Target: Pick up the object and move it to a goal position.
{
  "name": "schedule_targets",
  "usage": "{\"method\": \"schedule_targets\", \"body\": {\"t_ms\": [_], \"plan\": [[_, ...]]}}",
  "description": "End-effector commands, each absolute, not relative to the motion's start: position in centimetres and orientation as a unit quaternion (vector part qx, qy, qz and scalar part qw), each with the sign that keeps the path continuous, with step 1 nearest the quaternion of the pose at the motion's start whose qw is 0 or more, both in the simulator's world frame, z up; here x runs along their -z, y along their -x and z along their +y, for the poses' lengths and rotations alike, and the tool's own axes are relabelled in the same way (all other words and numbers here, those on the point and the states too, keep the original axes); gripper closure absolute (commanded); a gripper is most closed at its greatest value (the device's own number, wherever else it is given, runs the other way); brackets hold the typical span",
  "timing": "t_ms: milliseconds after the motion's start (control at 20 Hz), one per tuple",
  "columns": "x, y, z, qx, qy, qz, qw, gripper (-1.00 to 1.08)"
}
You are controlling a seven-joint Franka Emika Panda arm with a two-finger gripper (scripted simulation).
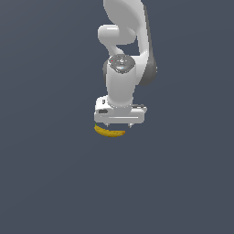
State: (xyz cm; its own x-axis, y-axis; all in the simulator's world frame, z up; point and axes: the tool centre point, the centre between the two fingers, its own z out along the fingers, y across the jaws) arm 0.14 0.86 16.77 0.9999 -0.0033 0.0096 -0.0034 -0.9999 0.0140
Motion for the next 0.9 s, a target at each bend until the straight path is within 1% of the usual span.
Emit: {"method": "schedule_targets", "body": {"t_ms": [0,450,850], "plan": [[-16.8,-0.1,0.9,-0.005,-1.000,-0.002,0.007,-0.92],[-17.9,-0.2,-0.5,-0.003,-1.000,-0.027,-0.003,-0.92],[-17.8,-0.1,-0.5,-0.003,-1.000,-0.021,-0.002,-0.92]]}}
